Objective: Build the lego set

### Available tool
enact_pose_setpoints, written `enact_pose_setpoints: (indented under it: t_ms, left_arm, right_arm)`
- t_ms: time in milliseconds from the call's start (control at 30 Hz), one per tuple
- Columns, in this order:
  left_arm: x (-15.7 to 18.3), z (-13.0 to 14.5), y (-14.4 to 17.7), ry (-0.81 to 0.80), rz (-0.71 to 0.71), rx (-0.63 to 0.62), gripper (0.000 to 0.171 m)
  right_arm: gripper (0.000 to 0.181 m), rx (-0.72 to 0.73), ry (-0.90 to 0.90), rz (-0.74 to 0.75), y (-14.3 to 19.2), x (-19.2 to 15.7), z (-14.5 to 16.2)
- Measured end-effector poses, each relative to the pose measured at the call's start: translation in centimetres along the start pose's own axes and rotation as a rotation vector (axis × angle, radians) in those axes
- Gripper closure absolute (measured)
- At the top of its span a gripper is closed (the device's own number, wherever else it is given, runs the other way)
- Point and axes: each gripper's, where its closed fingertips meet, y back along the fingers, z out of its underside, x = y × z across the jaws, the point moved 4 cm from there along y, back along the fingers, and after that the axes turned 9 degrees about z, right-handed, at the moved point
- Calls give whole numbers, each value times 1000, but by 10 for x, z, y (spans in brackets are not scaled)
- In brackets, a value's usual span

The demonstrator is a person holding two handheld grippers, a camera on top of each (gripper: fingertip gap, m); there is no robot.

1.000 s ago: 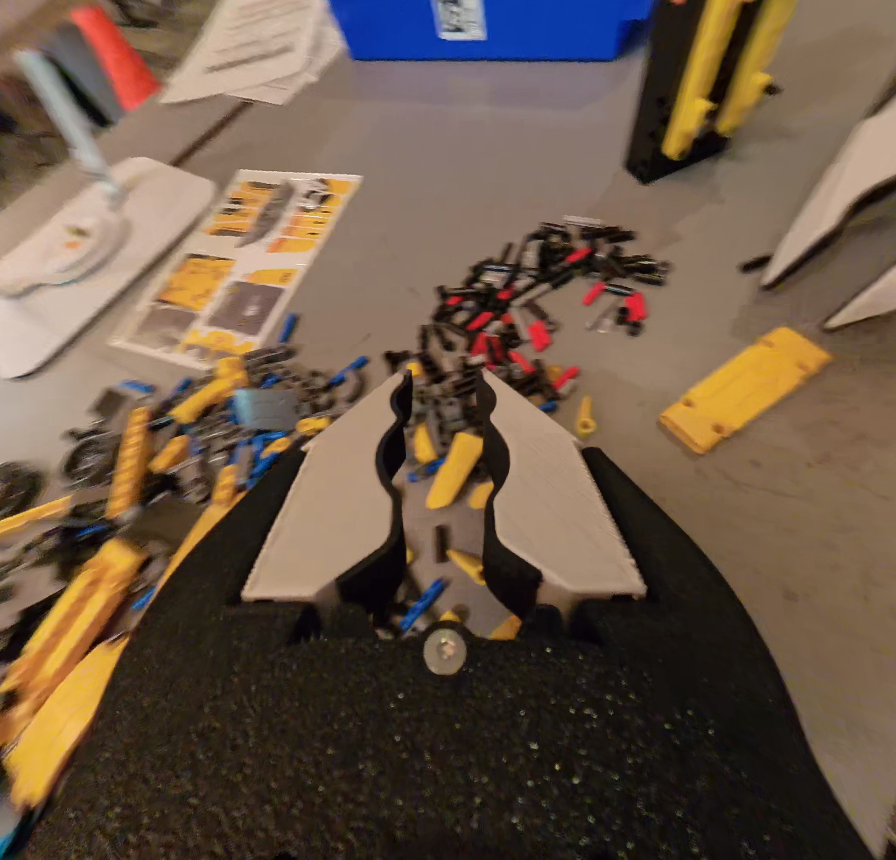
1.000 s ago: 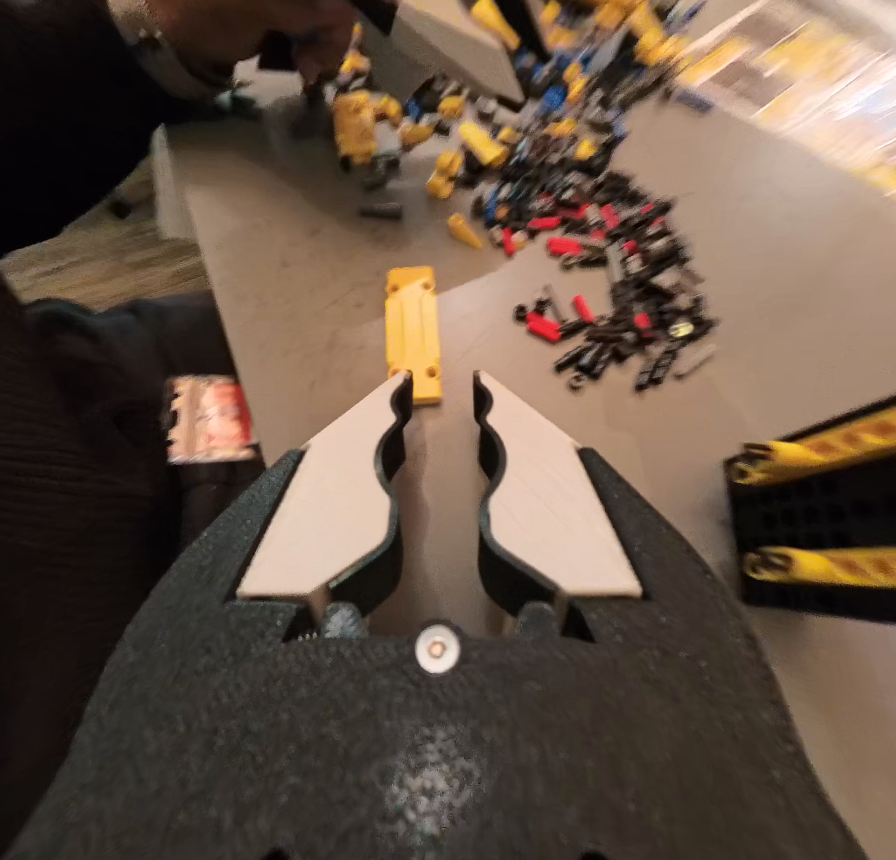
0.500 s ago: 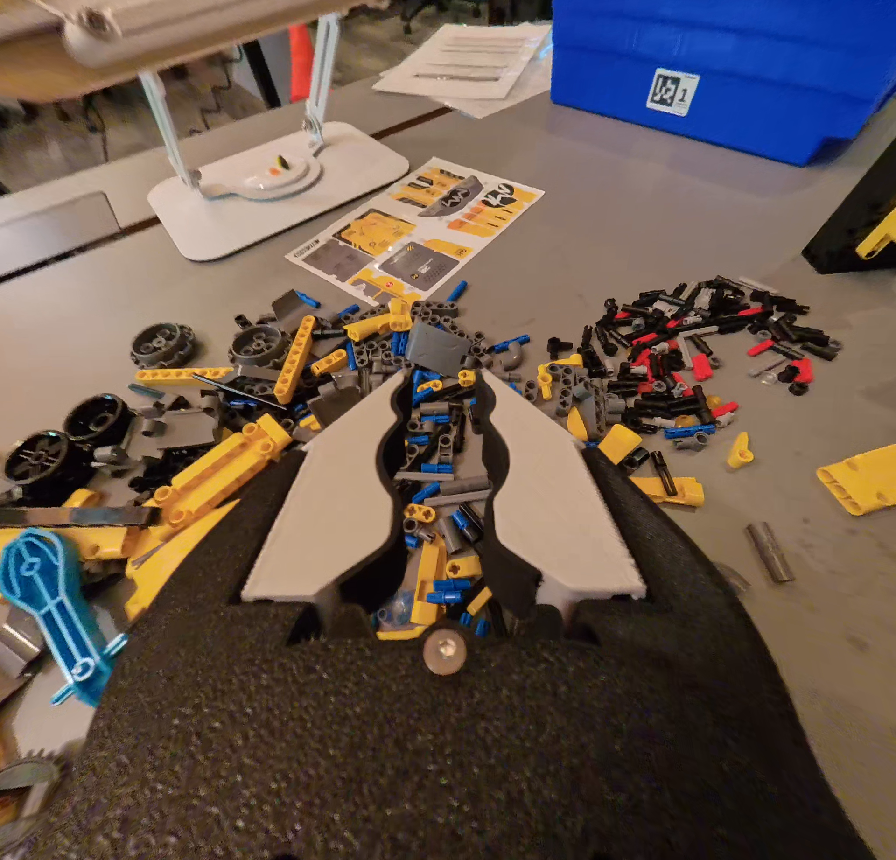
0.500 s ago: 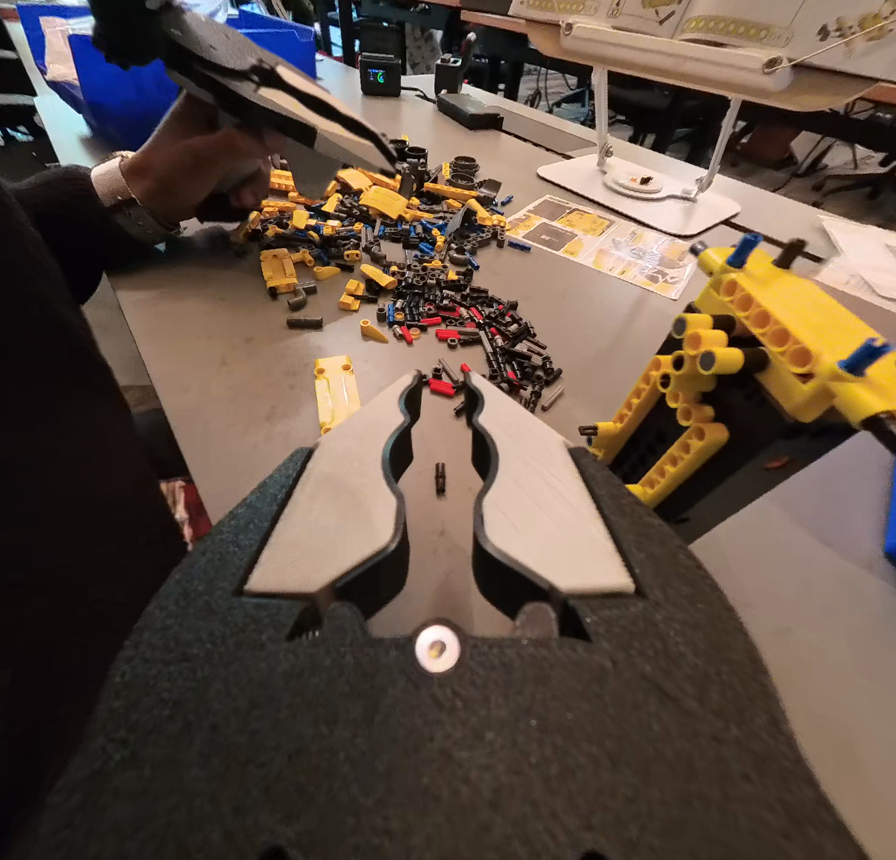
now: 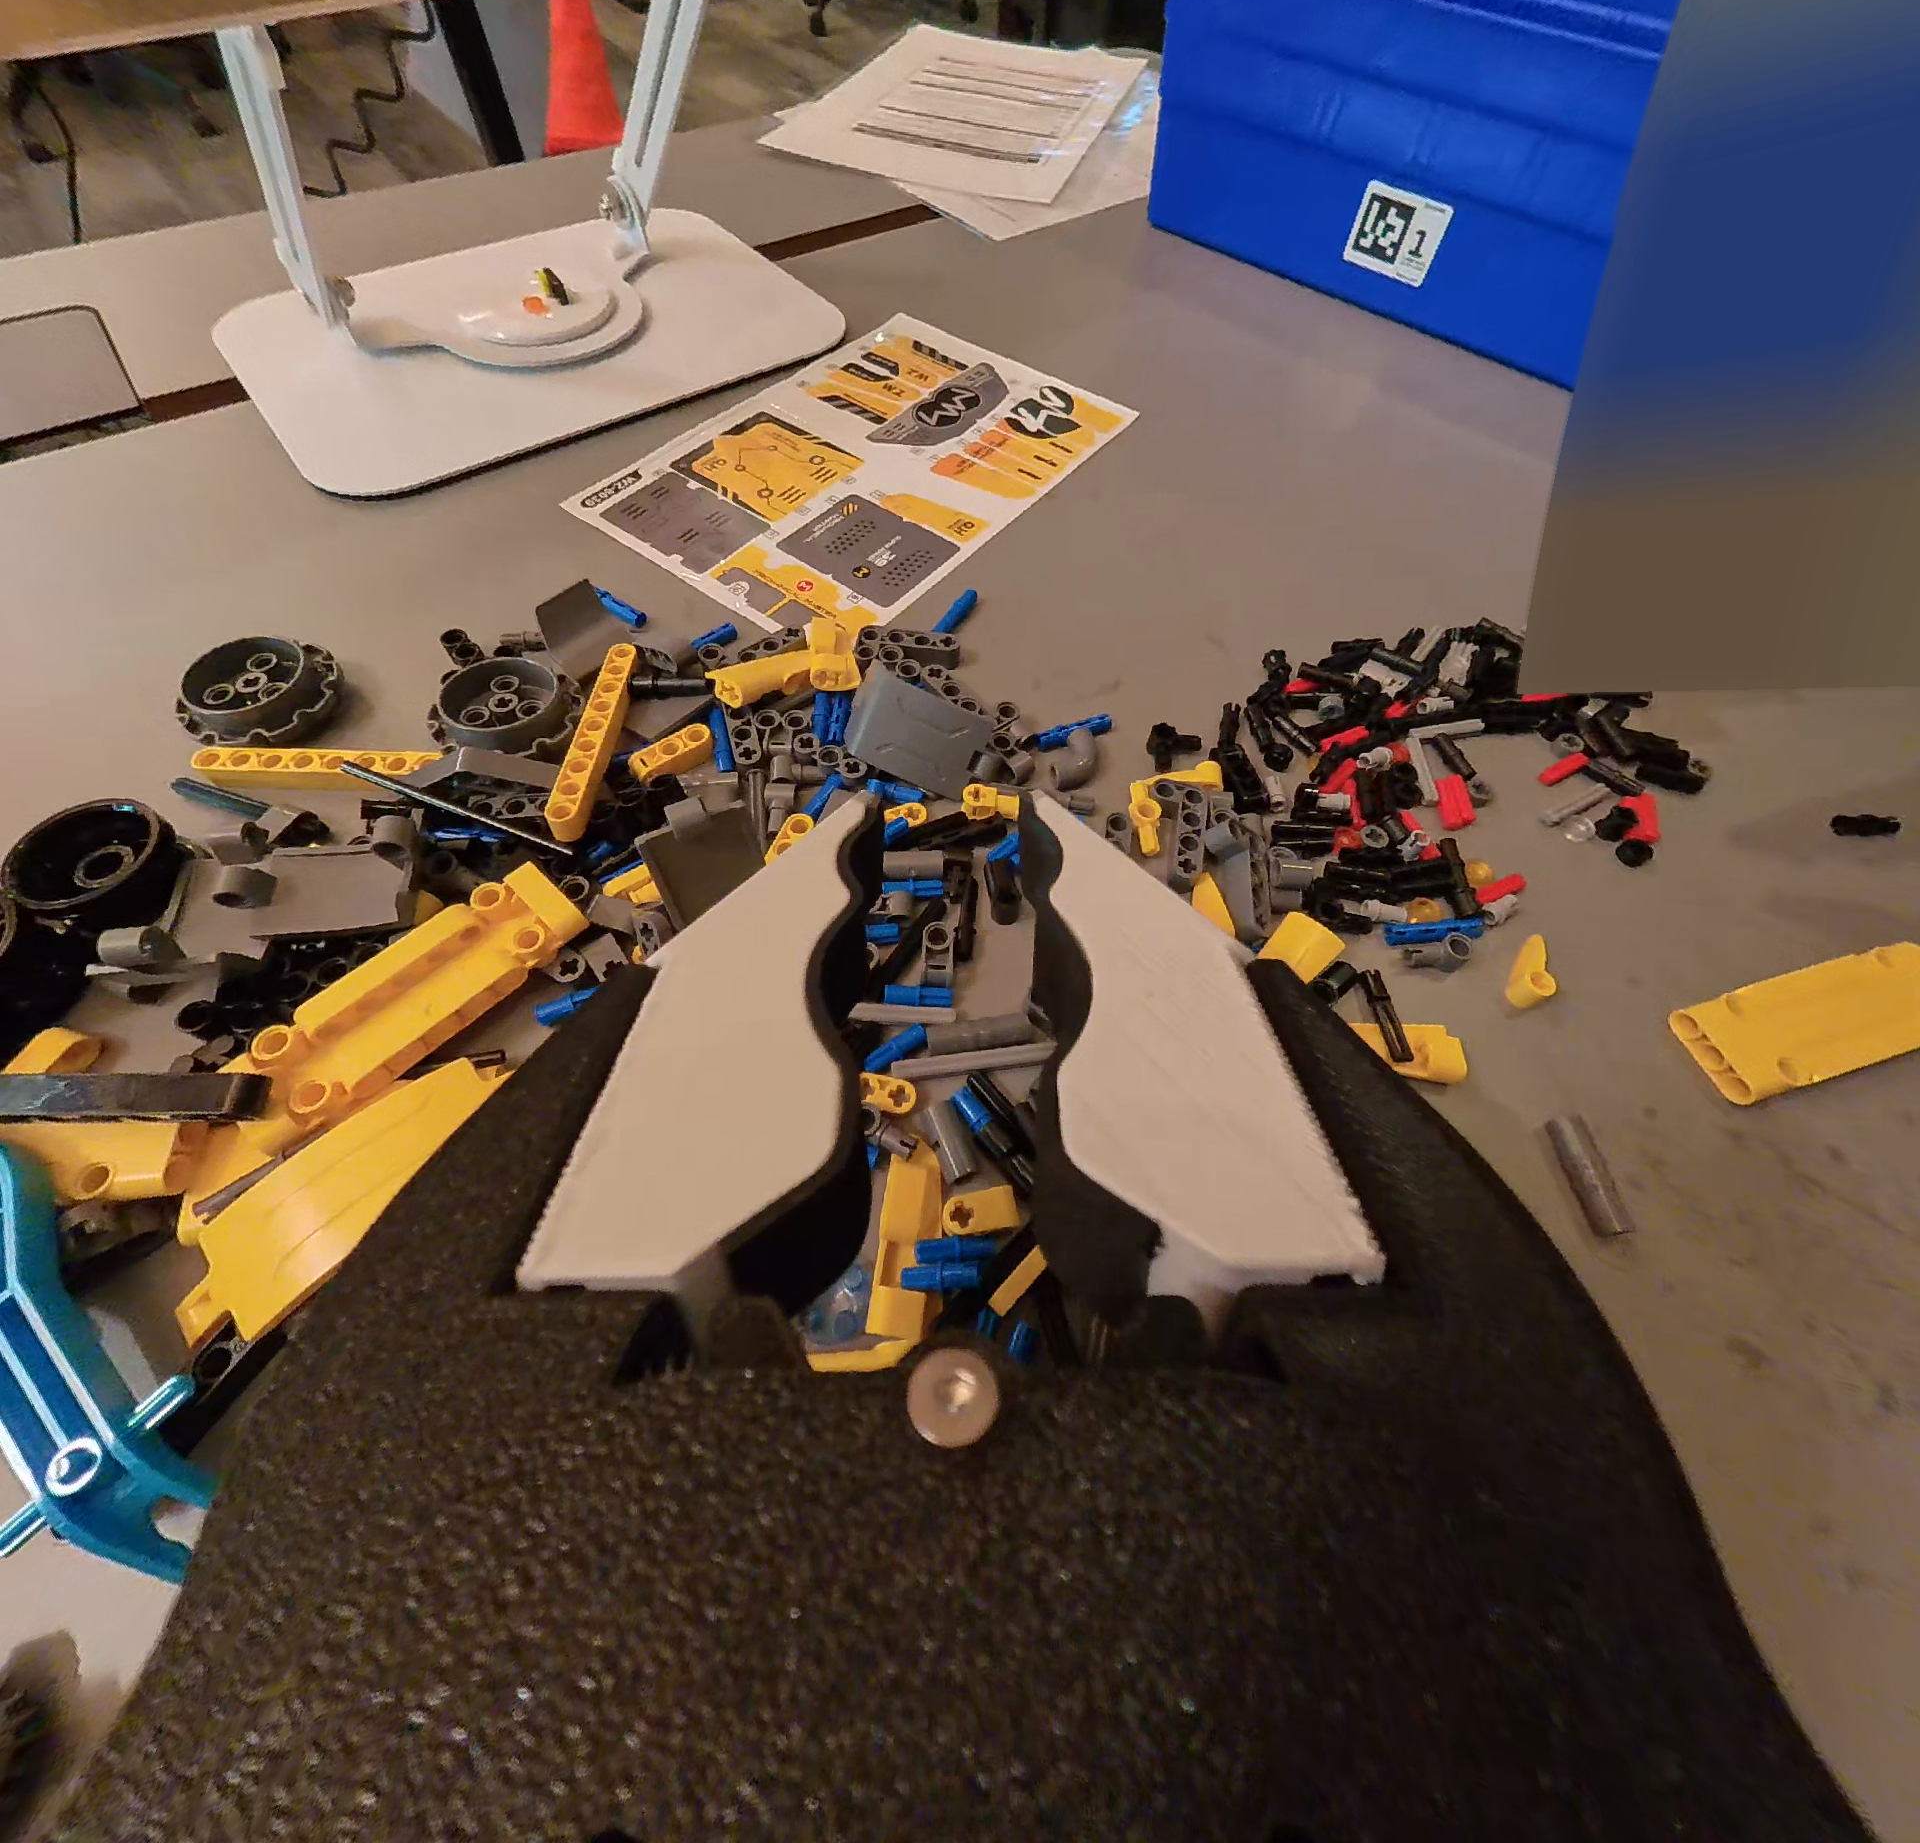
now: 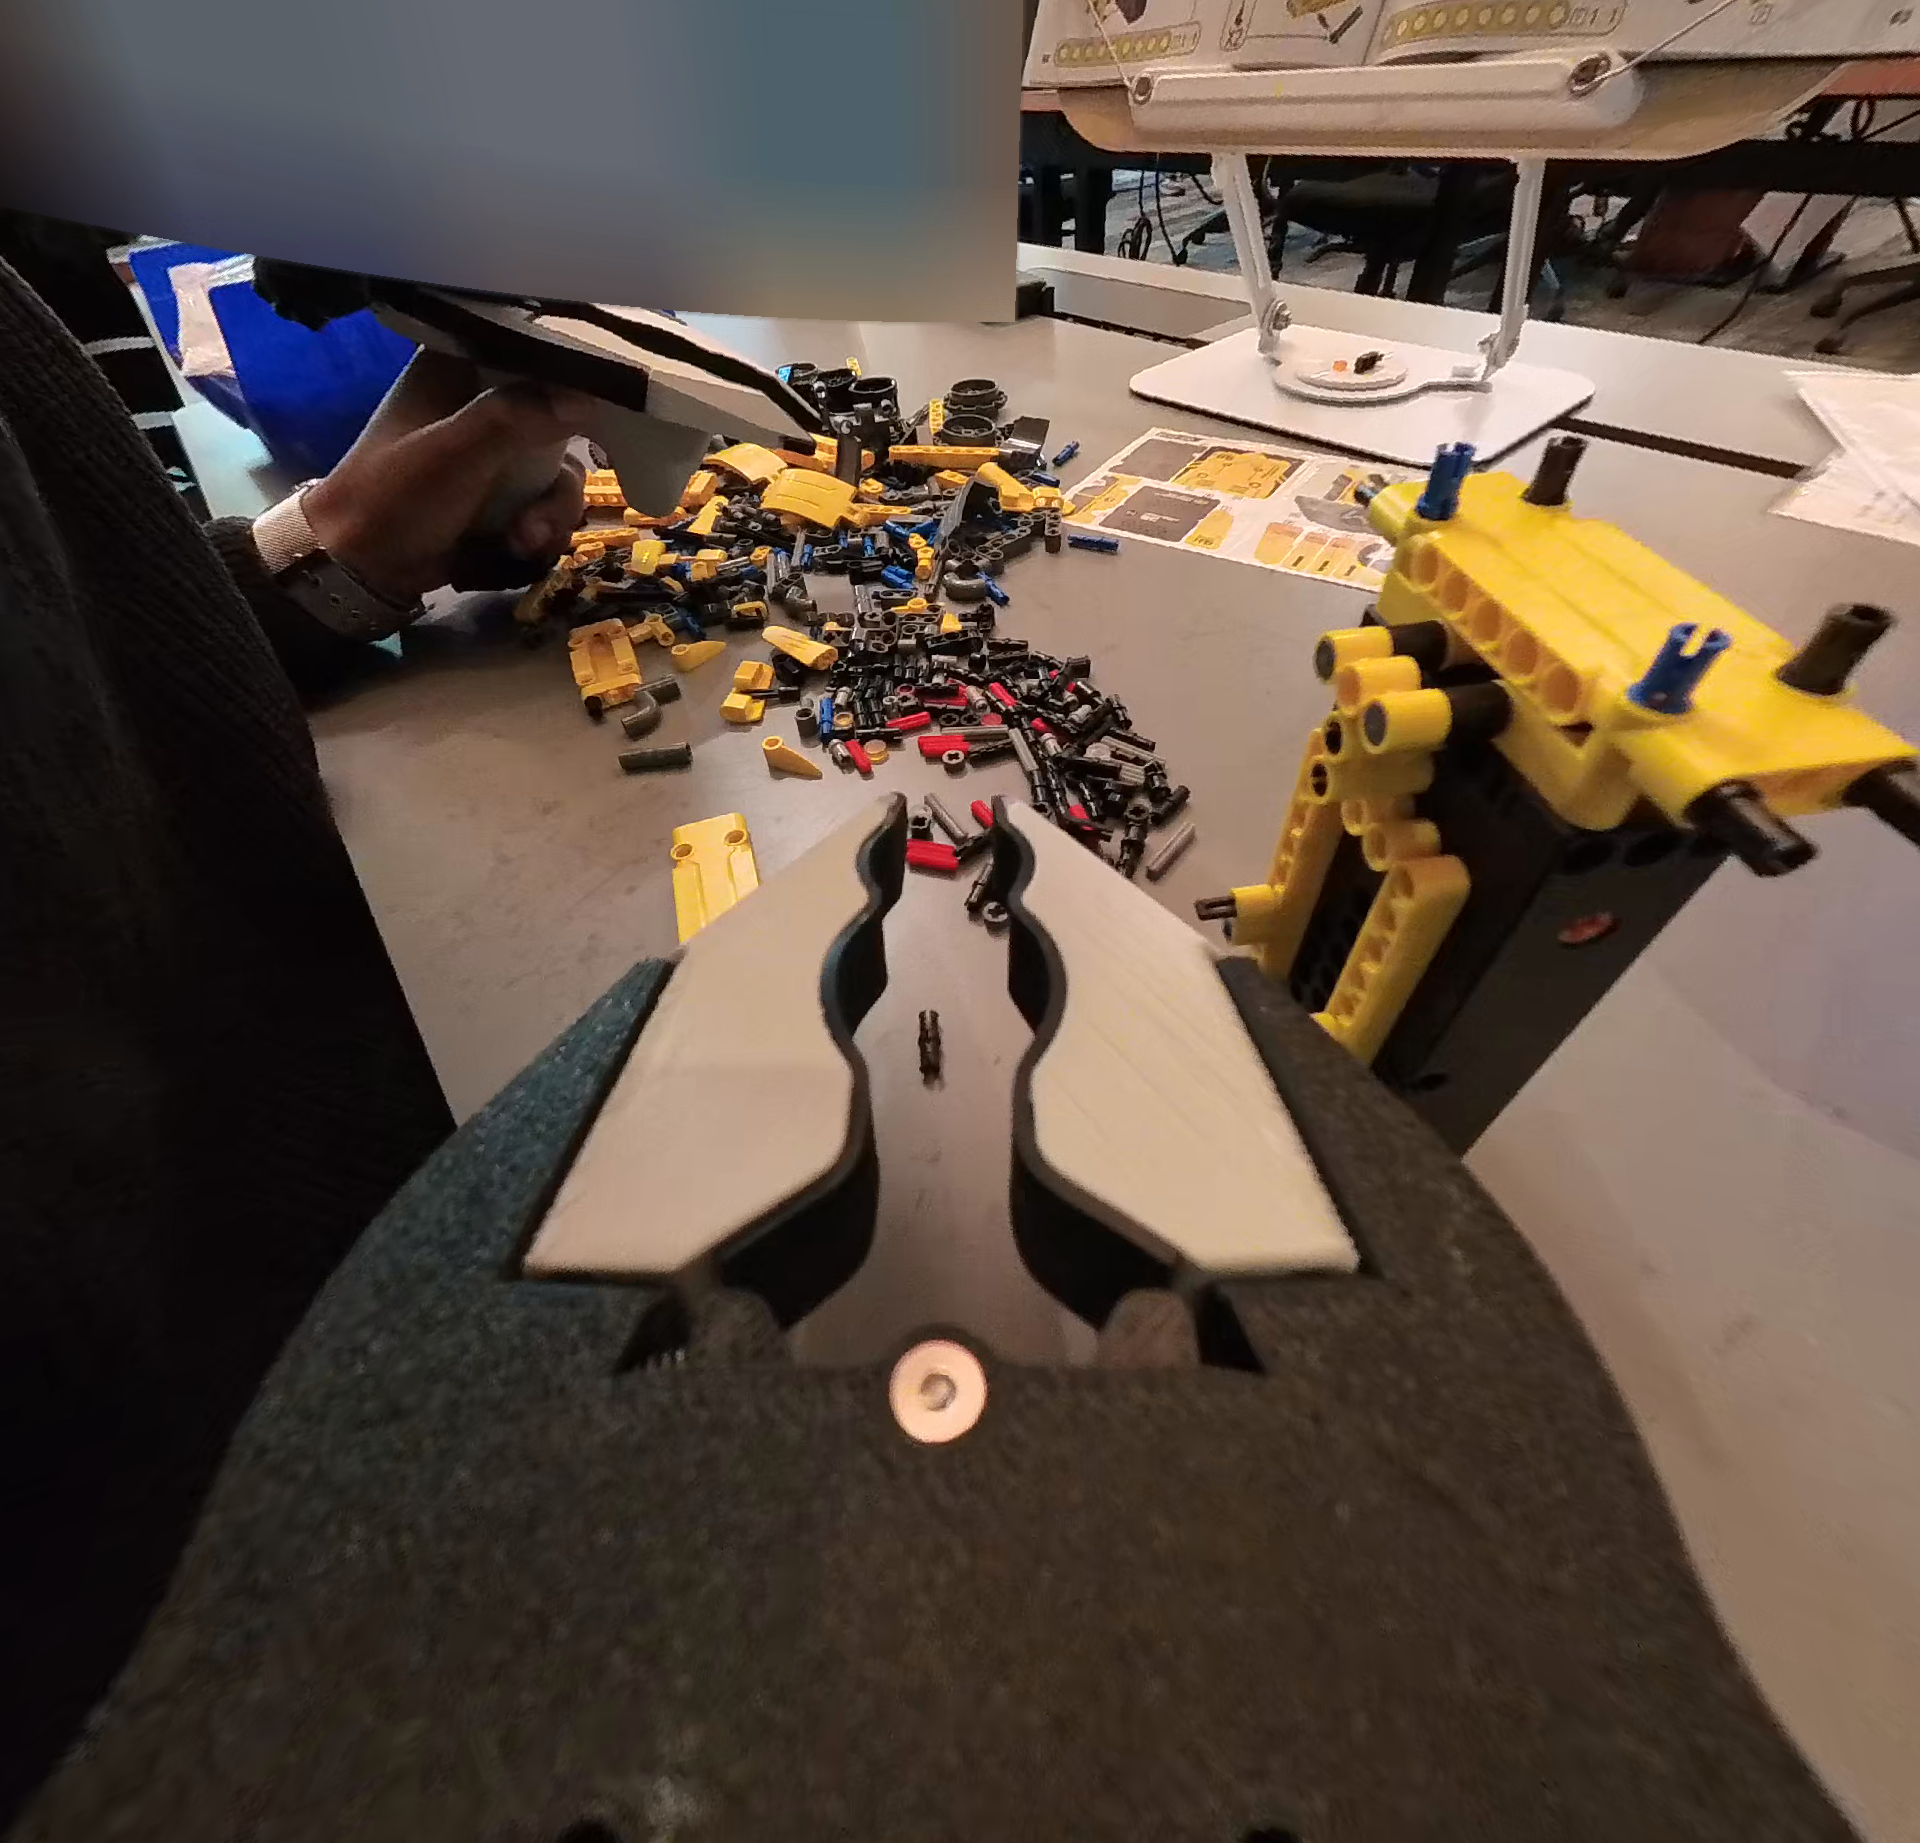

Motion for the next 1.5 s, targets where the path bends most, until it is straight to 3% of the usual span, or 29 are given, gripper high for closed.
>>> enact_pose_setpoints:
  t_ms: [267, 433, 567, 667, 967, 1500]
  left_arm:
    - [8, -3, 0, -42, 15, 11, 147]
    - [41, -11, -10, -81, 121, 5, 147]
    - [86, -10, -33, -119, 224, -129, 148]
    - [101, -1, -54, -133, 189, -219, 160]
    - [97, 16, -75, -163, 73, -332, 166]
    - [98, 18, -81, -140, 142, -360, 171]
  right_arm:
    - [165, -16, 13, -15, -3, -2, 1]
    - [165, 1, -1, -27, -6, 1, -2]
    - [165, -32, -10, -88, -10, -3, 0]
    - [165, -32, 15, -122, -9, -9, 0]
    - [165, -24, 53, -85, -9, -9, 0]
    - [165, -21, 50, -94, -8, -10, 0]
